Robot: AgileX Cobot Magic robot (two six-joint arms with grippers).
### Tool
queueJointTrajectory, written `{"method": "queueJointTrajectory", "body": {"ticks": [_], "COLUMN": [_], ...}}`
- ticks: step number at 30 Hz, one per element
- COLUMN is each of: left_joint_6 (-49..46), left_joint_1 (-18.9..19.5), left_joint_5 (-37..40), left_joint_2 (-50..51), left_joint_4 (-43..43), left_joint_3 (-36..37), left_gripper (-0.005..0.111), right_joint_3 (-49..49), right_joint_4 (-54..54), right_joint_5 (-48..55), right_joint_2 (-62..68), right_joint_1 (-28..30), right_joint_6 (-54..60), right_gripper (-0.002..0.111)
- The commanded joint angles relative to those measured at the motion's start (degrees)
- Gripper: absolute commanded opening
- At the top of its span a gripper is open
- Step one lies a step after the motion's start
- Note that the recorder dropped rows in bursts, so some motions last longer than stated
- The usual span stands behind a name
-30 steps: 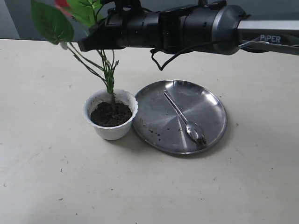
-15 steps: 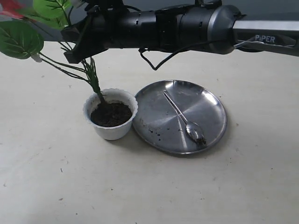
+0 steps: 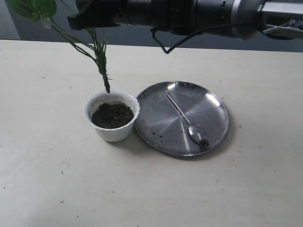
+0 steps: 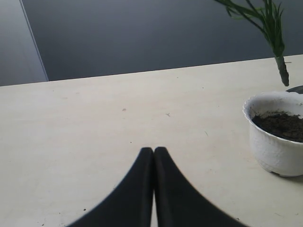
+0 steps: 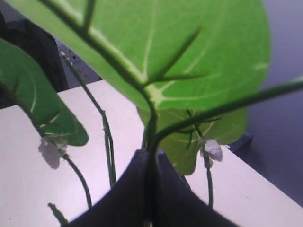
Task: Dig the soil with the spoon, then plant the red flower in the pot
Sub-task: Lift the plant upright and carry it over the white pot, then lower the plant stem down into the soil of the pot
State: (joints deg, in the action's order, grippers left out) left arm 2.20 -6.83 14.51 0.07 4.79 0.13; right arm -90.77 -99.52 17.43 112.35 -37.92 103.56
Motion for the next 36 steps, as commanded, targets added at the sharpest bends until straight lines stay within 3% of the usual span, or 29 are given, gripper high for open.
{"method": "queueJointTrajectory", "body": {"ticks": [1, 10, 15, 22, 25, 36], "left_joint_6": [0.25, 0.25, 0.25, 0.25, 0.25, 0.25], "left_joint_1": [-0.31, -0.31, -0.31, -0.31, -0.31, -0.31], "left_joint_5": [-0.79, -0.79, -0.79, -0.79, -0.79, -0.79], "left_joint_2": [-0.07, -0.07, -0.07, -0.07, -0.07, -0.07], "left_joint_4": [0.02, 0.02, 0.02, 0.02, 0.02, 0.02], "left_joint_3": [-0.13, -0.13, -0.13, -0.13, -0.13, -0.13], "left_gripper": [0.001, 0.001, 0.001, 0.001, 0.001, 0.001], "right_joint_3": [-0.48, -0.48, -0.48, -0.37, -0.37, -0.37], "right_joint_4": [-0.43, -0.43, -0.43, -0.43, -0.43, -0.43], "right_joint_5": [0.58, -11.67, -2.76, -0.98, 4.56, 6.55], "right_joint_2": [-2.13, -3.04, -3.42, -3.53, -3.66, -2.90], "right_joint_1": [-0.01, -0.01, -0.01, -0.01, 0.60, 0.82], "right_joint_6": [-0.49, -10.39, -7.77, -7.69, -6.60, 4.45], "right_gripper": [-0.001, -0.001, -0.001, -0.001, -0.001, -0.001]}}
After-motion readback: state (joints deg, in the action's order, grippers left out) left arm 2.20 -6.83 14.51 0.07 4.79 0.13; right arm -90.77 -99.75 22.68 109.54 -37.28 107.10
